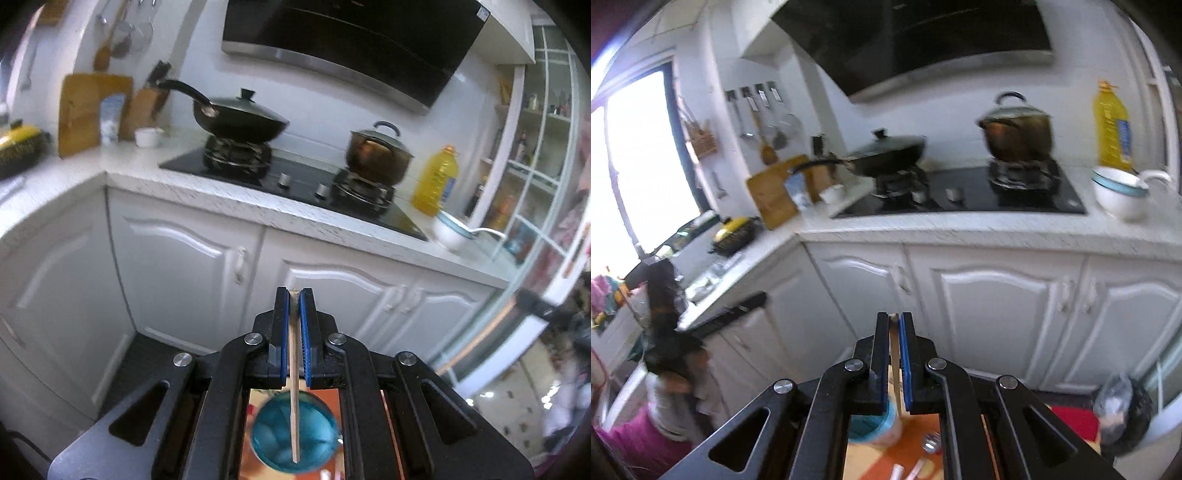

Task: Organize utensils
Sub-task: 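Lift the chopsticks with the left tool and carry them over the floral cup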

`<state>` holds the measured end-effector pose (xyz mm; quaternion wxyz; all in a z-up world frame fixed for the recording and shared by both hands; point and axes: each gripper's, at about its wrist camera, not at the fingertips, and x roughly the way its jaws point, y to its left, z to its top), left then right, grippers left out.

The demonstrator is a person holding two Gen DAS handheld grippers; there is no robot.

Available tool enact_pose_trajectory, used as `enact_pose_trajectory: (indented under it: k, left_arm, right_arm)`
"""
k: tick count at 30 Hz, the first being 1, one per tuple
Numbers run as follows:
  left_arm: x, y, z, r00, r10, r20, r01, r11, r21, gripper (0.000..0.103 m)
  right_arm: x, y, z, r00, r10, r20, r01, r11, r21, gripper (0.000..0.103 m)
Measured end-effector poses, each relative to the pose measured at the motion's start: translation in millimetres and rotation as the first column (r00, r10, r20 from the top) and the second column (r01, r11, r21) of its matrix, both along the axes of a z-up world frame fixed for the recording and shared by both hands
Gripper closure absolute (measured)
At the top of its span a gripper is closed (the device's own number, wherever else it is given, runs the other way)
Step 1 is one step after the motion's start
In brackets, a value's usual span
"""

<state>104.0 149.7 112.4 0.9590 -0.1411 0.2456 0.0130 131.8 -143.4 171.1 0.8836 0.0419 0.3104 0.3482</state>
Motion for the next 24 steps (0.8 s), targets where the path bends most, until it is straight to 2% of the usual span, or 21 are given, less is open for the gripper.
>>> enact_pose_trajectory:
  k: [3, 5, 9, 13, 17, 20, 24]
  left_arm:
    - [9, 2, -14, 0.999, 0.033, -0.002, -0.033, 0.999, 0.024, 0.099]
    - [15, 3, -27, 0.999, 0.051, -0.017, -0.051, 0.998, 0.03, 0.099]
    - [23, 0, -49, 0.996, 0.074, -0.038, -0.071, 0.995, 0.073, 0.099]
    - [32, -4, -75, 0.993, 0.065, -0.101, -0.058, 0.996, 0.075, 0.099]
    - [35, -6, -98, 0.986, 0.062, -0.154, -0.054, 0.997, 0.056, 0.099]
    - [36, -8, -106, 0.982, 0.06, -0.18, -0.051, 0.997, 0.052, 0.099]
    - [37, -10, -110, 0.977, 0.062, -0.205, -0.052, 0.997, 0.054, 0.097]
  right_arm:
    - [4, 23, 8, 0.999, 0.043, 0.015, -0.043, 0.999, -0.011, 0.098]
    - [6, 42, 2, 0.998, 0.068, 0.015, -0.067, 0.997, -0.045, 0.098]
    - [20, 65, -34, 0.994, 0.094, -0.051, -0.098, 0.992, -0.078, 0.098]
    - [36, 79, -83, 0.985, 0.093, -0.143, -0.11, 0.988, -0.11, 0.098]
    - [55, 84, -131, 0.965, 0.084, -0.249, -0.111, 0.989, -0.094, 0.098]
    - [61, 88, -153, 0.955, 0.08, -0.284, -0.11, 0.99, -0.092, 0.098]
    - [67, 87, -162, 0.952, 0.042, -0.303, -0.075, 0.992, -0.101, 0.098]
